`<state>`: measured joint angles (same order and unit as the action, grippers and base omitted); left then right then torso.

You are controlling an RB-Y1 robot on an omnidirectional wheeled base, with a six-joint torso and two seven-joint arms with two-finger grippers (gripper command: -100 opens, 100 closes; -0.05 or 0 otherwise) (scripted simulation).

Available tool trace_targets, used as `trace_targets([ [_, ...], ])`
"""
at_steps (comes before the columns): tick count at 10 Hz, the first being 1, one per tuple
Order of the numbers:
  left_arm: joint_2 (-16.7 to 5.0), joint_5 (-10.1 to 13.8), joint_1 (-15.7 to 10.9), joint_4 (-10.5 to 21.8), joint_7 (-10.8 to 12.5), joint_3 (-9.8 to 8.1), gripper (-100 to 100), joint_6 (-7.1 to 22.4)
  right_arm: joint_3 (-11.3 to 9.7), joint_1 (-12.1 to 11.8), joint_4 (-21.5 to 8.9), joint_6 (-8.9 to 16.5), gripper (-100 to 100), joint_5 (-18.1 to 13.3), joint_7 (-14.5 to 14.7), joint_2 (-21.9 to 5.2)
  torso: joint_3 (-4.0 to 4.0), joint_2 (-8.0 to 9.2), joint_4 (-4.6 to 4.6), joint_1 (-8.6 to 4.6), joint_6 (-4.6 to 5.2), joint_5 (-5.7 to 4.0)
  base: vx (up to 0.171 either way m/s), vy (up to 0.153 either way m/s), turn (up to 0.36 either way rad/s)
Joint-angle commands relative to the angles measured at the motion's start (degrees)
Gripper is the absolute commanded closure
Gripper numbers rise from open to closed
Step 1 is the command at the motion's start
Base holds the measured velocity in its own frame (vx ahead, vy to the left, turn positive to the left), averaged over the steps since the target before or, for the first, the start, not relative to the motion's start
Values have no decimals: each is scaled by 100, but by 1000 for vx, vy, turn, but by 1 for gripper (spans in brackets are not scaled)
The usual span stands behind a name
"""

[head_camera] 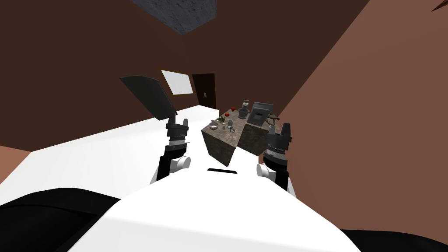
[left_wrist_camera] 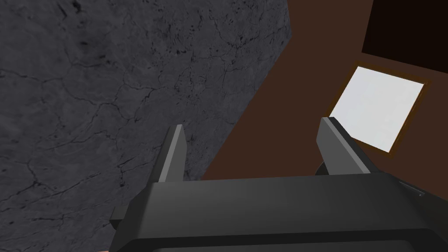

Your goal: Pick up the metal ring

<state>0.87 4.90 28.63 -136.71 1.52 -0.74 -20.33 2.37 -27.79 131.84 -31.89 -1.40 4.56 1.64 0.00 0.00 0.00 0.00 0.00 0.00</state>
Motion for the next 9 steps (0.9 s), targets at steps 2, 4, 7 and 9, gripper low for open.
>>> trace_targets([
  [2, 0, 0, 0, 0, 0, 0, 0, 0, 3, 65, -96, 126, -100, -202, 94, -397, 0, 0, 0, 3, 0, 0, 6, 19, -12],
  [4, 0, 0, 0, 0, 0, 0, 0, 0, 7, 163, -228, 311, -100, -500, 231, -698, -2, -2, -1, 12, 0, 2, 4, 46, -23],
  [7, 1, 0, 0, 0, 0, 1, 0, 0, 12, 302, -403, 564, -100, -911, 419, -937, -4, -6, -2, 31, -1, 7, 8, 72, -23],
  [9, 0, 0, 0, 0, 0, 0, 0, 0, 17, 475, -613, 874, -100, -1305, 649, -1125, -1, -2, -1, 19, 0, 4, -1, 58, -32],
])
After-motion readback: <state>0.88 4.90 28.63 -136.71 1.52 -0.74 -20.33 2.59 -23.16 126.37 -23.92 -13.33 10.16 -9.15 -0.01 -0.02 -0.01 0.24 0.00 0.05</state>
